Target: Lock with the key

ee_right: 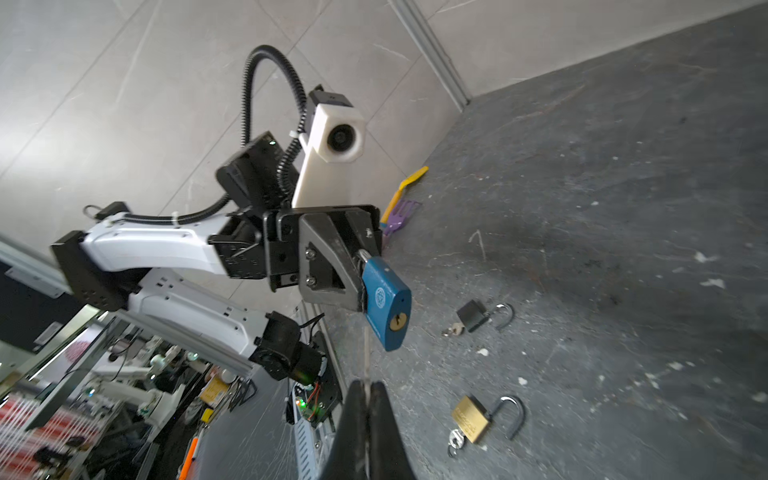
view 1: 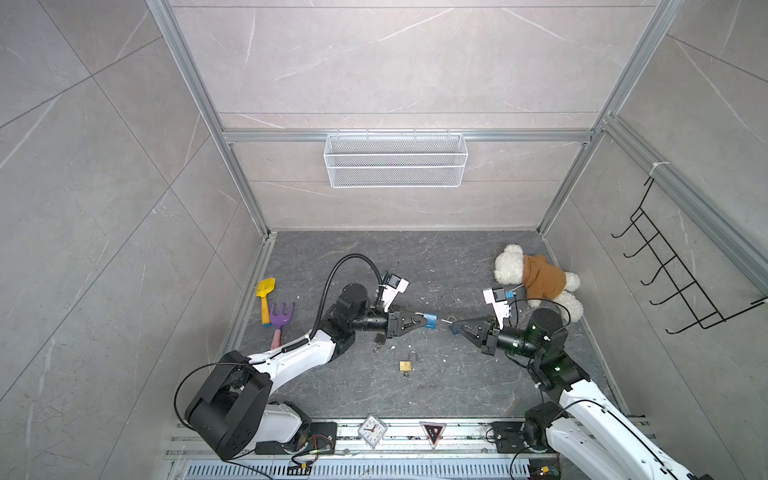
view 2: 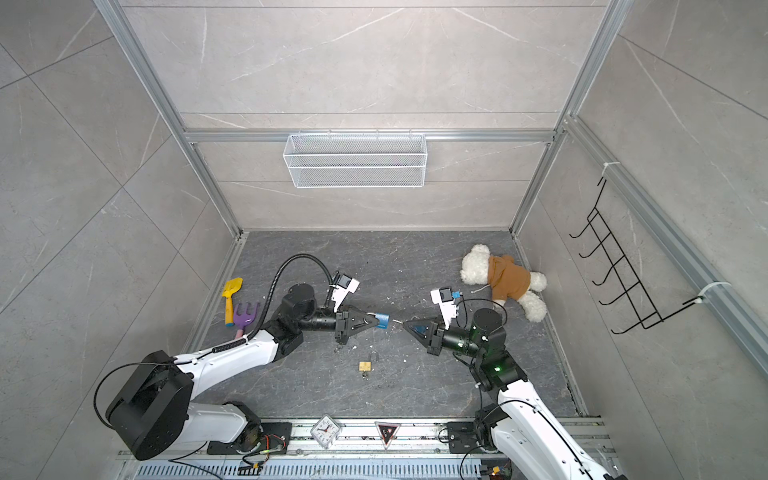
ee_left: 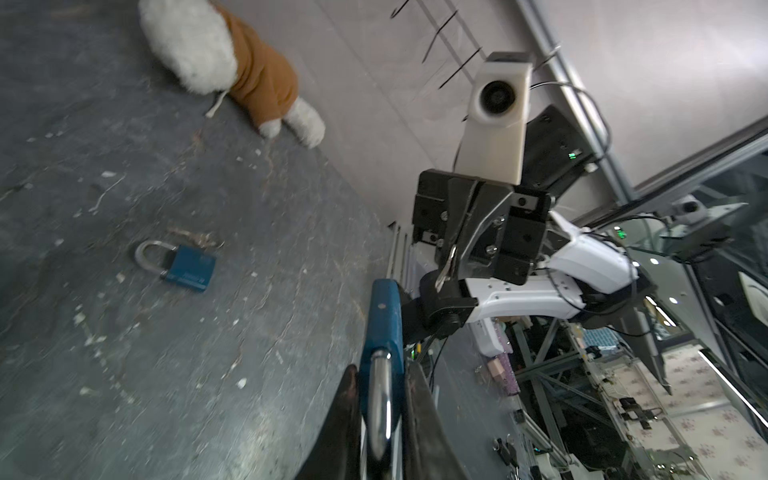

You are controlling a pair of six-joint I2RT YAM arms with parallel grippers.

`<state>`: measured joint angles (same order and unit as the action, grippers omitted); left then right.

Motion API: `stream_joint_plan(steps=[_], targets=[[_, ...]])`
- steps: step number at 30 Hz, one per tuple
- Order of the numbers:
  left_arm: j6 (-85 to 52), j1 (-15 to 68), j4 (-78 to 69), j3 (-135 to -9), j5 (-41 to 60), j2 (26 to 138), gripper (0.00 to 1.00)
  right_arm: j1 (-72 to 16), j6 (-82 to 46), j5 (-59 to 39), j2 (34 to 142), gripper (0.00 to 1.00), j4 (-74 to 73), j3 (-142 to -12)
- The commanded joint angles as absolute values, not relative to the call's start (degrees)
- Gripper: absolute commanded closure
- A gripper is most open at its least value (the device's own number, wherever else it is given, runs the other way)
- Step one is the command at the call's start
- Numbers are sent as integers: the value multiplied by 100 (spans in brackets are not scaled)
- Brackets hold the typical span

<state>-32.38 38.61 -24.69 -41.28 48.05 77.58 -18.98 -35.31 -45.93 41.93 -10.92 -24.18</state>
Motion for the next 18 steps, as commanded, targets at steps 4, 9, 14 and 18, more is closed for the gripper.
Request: stream_joint_plan(steps=[4, 9, 14, 18], targets=[[-1675, 4296, -39, -5082, 3493, 8214, 100, -1873, -3270, -3036, 4377, 100, 36, -2782], [-919, 4491, 1037, -5932, 3443, 9237, 100, -1872, -3379, -2500, 4888, 100, 523, -2895], [-540, 4509, 1572, -6601, 3961, 9968, 100, -1869, -3684, -2461, 5188, 100, -38, -2536], [-63, 4543, 2466, -7405, 4185, 10678, 100, -1873, -3975, -2391, 5291, 100, -614, -2172]])
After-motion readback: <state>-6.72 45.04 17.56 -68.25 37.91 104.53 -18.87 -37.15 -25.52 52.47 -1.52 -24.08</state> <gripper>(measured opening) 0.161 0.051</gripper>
